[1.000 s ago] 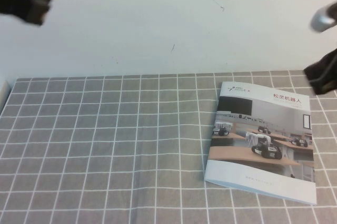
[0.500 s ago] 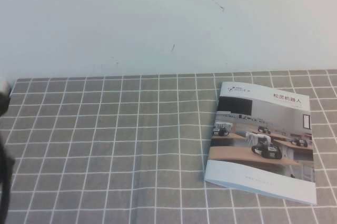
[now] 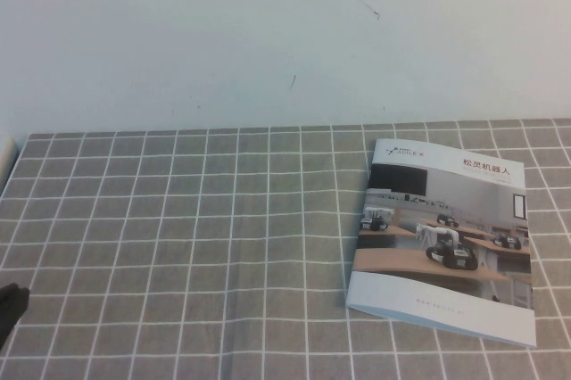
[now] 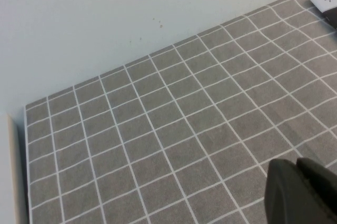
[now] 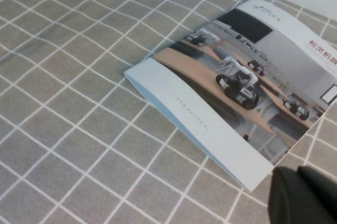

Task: Close book
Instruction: 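Close the open booklet and leave it lying on the table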

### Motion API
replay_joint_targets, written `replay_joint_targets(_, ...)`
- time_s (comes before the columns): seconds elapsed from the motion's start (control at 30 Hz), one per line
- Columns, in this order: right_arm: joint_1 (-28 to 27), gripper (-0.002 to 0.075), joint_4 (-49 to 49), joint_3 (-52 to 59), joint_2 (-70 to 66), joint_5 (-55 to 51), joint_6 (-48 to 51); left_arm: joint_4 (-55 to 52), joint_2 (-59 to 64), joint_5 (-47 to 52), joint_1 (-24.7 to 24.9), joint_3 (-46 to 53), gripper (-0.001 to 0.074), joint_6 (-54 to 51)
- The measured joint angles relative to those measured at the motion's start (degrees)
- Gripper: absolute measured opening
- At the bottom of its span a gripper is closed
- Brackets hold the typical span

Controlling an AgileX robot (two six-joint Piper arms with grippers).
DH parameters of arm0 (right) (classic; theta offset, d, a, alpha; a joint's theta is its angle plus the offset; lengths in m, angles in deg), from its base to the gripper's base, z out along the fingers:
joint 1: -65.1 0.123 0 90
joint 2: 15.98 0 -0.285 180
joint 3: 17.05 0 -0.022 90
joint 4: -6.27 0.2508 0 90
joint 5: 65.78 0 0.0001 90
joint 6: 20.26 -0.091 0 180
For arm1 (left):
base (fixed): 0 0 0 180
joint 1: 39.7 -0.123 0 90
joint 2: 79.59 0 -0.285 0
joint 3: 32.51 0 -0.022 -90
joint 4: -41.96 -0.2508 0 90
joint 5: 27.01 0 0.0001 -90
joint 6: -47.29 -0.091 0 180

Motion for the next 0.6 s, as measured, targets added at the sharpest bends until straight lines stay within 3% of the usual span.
replay_joint_targets(0.17,0.0,-0.0003,-0.9,1.2,1.5,1.3,0.0,0.0,0.0,-0.1,0.0,0.1,-0.0004,0.2)
replay_joint_targets(0.27,0.0,-0.0003,-7.6,1.2,2.7,6.6,-0.6,0.0,0.0,-0.1,0.0,0.2,-0.0004,0.3)
replay_joint_targets(0.43,0.0,-0.0003,-24.4,1.4,5.7,14.9,-15.9,0.1,0.0,-0.1,0.0,0.2,-0.0004,0.3)
replay_joint_targets(0.6,0.0,-0.0003,-30.0,7.7,11.5,16.5,-21.9,0.1,0.0,-0.1,0.0,0.2,-0.0003,0.3)
